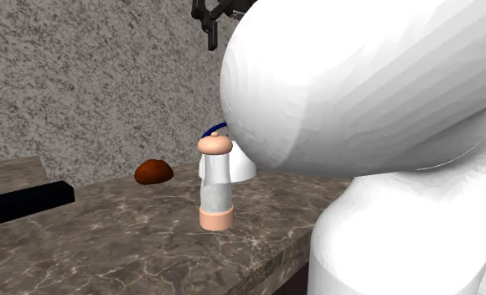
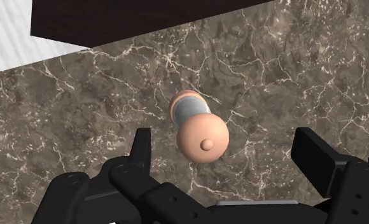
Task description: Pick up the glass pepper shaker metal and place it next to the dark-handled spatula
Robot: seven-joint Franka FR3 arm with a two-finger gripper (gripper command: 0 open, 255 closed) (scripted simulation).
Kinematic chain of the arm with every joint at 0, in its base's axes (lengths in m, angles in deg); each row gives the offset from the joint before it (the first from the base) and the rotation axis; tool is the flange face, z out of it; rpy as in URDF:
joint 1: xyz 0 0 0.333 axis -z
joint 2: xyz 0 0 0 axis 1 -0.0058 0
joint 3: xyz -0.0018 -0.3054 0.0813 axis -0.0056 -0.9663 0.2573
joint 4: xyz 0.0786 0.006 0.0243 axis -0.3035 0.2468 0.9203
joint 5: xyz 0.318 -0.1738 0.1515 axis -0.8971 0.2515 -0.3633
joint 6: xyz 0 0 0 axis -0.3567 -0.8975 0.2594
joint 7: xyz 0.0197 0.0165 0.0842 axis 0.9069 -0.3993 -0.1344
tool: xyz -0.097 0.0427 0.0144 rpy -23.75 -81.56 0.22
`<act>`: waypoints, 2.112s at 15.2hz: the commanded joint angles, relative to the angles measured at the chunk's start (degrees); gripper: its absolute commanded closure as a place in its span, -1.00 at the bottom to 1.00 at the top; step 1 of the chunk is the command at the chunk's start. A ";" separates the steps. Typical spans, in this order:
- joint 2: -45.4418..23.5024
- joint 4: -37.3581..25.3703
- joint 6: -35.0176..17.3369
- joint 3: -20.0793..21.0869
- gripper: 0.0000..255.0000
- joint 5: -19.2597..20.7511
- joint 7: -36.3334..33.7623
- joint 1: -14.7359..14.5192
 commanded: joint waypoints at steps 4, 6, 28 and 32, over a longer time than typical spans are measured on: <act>2.86 7.55 -8.69 1.85 -1.00 -1.03 -1.46 -0.29; 4.10 12.20 -14.76 3.24 -1.00 -1.81 -2.46 -0.54; 0.67 26.87 -39.73 8.56 1.00 -5.10 -5.20 -1.70; 0.68 26.90 -39.75 8.58 1.00 -5.11 -5.22 -1.71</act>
